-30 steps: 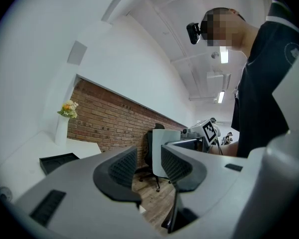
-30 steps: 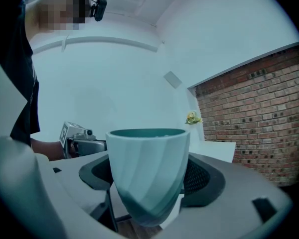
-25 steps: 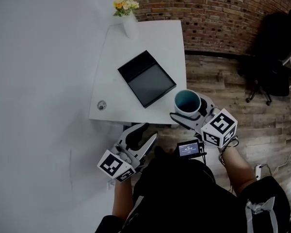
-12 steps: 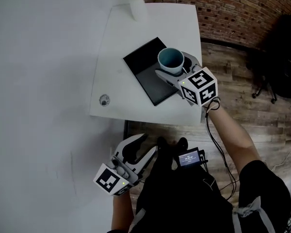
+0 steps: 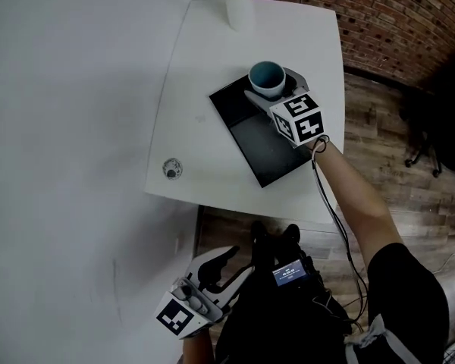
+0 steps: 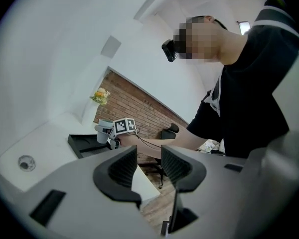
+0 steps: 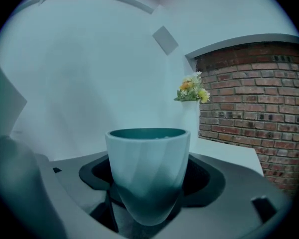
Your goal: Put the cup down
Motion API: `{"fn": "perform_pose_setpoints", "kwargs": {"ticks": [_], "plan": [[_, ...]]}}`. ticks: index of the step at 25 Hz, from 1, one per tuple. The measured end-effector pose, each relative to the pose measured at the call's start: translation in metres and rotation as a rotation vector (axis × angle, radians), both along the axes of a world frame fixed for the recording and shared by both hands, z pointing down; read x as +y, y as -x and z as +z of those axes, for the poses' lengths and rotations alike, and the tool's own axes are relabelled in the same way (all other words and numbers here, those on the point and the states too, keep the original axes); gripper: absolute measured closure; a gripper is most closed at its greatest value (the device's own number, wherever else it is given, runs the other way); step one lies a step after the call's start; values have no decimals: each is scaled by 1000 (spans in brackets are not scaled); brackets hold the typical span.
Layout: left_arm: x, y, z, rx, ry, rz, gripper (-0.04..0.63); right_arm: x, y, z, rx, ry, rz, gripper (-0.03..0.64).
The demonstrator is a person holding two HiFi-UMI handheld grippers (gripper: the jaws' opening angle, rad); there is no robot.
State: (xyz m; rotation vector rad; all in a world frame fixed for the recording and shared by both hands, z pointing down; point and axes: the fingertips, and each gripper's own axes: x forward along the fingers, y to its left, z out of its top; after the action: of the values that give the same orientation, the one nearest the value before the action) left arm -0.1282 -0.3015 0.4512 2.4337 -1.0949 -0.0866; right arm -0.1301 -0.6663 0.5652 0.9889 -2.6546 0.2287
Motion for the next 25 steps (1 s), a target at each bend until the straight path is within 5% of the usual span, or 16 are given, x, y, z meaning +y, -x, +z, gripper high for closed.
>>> {"fn": "perform_pose_setpoints", "kwargs": {"ticks": [12, 25], "plan": [[-11, 12, 23, 13, 42, -36, 440, -58, 18, 36, 30, -37, 92, 232], [-19, 13, 14, 30, 21, -47, 440, -52, 2, 43, 17, -91, 119, 232]]}}
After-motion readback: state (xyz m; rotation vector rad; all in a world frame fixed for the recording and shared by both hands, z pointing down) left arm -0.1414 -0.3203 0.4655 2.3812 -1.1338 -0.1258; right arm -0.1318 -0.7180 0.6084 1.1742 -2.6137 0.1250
